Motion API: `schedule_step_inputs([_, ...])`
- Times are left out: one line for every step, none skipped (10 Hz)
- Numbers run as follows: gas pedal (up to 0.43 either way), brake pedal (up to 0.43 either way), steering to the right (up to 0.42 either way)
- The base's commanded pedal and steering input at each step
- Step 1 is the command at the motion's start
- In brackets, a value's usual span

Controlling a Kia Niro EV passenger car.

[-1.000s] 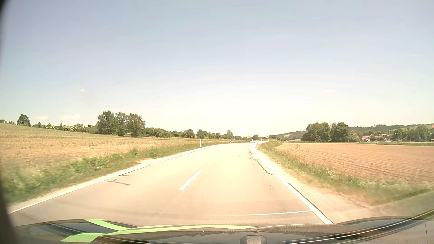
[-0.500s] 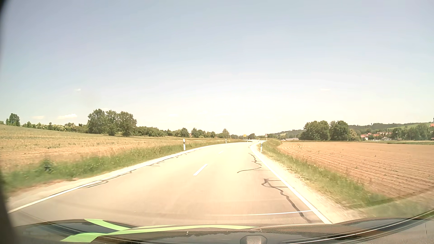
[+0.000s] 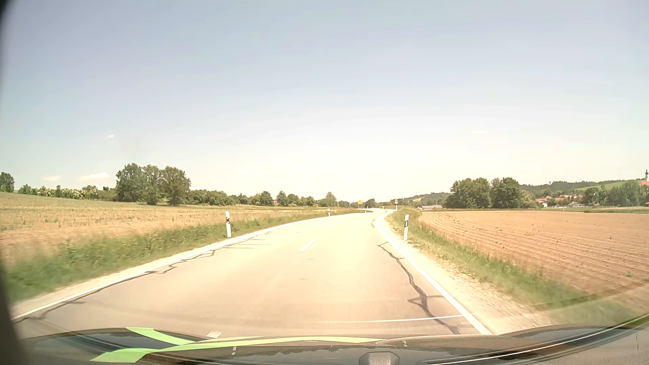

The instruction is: Follow the waypoints while adhering to traffic rules and regulations

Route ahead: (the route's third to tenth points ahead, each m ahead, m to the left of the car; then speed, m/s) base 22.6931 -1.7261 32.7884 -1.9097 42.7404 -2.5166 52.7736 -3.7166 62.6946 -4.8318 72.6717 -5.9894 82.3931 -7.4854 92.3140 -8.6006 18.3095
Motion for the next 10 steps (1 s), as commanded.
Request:
schedule_step_inputs([0.098,0.000,0.008])
schedule_step_inputs([0.110,0.000,0.008])
schedule_step_inputs([0.110,0.000,0.008])
schedule_step_inputs([0.130,0.000,0.008])
schedule_step_inputs([0.157,0.000,0.008])
schedule_step_inputs([0.169,0.000,0.008])
schedule_step_inputs([0.177,0.000,0.008])
schedule_step_inputs([0.197,0.000,0.008])
schedule_step_inputs([0.209,0.000,0.008])
schedule_step_inputs([0.220,0.000,0.008])
